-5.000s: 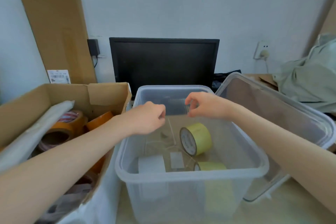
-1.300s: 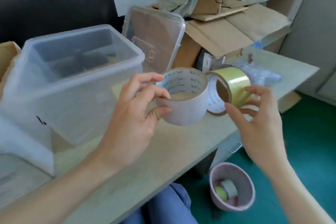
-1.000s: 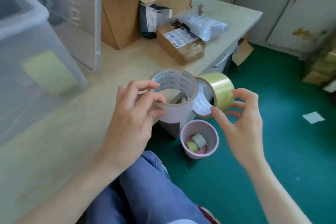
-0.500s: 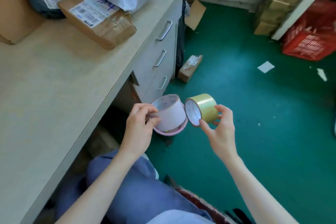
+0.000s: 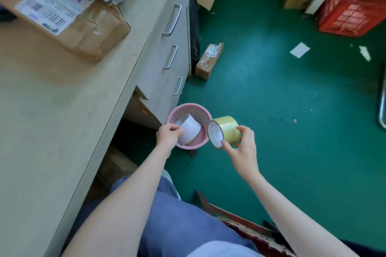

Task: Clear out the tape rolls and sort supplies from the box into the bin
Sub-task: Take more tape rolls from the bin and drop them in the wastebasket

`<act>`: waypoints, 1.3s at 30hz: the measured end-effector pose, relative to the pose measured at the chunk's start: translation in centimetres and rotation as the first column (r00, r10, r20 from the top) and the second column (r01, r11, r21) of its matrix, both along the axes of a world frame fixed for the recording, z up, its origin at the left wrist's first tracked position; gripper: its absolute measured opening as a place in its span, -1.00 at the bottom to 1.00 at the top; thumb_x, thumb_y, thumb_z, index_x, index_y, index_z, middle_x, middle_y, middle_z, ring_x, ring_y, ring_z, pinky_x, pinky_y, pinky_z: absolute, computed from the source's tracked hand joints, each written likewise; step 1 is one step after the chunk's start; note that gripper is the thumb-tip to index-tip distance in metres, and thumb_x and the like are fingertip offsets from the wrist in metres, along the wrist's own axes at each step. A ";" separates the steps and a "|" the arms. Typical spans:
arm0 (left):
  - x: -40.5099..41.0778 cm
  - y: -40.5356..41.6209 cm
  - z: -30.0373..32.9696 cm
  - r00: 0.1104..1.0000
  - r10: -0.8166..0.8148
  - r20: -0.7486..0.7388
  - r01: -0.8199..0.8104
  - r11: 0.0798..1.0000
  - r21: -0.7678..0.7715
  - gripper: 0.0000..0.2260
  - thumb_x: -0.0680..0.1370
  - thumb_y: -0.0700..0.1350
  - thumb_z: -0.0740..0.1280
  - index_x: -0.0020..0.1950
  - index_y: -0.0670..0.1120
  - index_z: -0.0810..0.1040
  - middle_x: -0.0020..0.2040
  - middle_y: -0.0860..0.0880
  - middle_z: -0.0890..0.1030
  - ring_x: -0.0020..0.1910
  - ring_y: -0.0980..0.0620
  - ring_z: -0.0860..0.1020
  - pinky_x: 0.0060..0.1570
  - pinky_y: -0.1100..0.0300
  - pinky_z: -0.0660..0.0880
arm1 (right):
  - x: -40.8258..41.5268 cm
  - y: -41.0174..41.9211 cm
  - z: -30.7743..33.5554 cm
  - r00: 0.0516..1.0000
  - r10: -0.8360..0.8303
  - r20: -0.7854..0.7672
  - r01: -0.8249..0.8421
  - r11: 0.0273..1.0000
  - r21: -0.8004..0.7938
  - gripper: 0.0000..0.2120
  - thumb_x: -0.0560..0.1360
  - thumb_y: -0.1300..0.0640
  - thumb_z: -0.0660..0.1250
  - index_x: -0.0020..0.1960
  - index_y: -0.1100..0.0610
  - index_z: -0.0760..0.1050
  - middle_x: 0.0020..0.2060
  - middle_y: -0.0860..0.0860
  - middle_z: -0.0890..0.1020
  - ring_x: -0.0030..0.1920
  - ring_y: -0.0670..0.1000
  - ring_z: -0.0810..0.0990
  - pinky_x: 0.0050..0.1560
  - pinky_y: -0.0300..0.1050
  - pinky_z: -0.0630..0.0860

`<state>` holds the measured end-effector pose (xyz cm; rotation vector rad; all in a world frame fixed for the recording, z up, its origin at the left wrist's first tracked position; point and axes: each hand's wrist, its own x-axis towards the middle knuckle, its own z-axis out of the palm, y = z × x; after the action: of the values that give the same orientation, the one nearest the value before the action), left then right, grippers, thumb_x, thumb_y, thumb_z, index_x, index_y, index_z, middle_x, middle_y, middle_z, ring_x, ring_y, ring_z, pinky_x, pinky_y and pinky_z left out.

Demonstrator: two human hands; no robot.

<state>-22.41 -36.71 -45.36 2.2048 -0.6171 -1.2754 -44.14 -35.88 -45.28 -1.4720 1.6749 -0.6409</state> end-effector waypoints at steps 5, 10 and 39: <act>-0.5 -0.7 -1.7 0.975 0.152 -0.161 -0.149 0.988 0.031 -0.75 0.57 -0.21 0.28 0.23 -0.20 0.55 0.25 -0.11 0.54 0.16 -0.03 0.46 0.07 0.20 0.34 | 0.7 0.4 -1.0 0.999 -0.045 0.009 0.044 0.998 0.055 -0.48 0.41 0.14 0.48 0.27 0.18 0.33 0.11 -0.02 0.38 0.13 0.06 0.43 0.12 0.13 0.48; -0.4 0.4 -2.3 0.863 0.379 -0.333 -0.391 0.920 0.033 -0.73 0.61 -0.21 0.21 0.29 -0.17 0.51 0.22 -0.09 0.54 0.14 0.01 0.47 0.19 0.15 0.39 | 1.2 0.5 -1.8 0.998 -0.059 0.018 0.057 0.994 0.088 -0.49 0.40 0.13 0.49 0.25 0.16 0.34 0.11 -0.01 0.39 0.11 0.06 0.45 0.12 0.14 0.49; 0.8 3.9 1.2 0.911 0.319 -0.260 -0.349 0.934 -0.075 -0.75 0.61 -0.24 0.12 -0.07 -0.05 0.56 -0.12 -0.01 0.62 -0.12 0.07 0.57 -0.11 0.26 0.46 | 4.9 -6.6 -3.8 0.992 0.001 0.130 -0.041 0.952 0.304 -0.77 0.44 0.38 0.26 -0.03 0.12 0.56 -0.12 0.08 0.67 -0.01 0.08 0.62 0.03 -0.10 0.53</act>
<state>-21.61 -32.85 -44.18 1.9126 -0.2004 -1.2622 -39.26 -42.47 -49.03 -1.2002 1.5758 -0.4308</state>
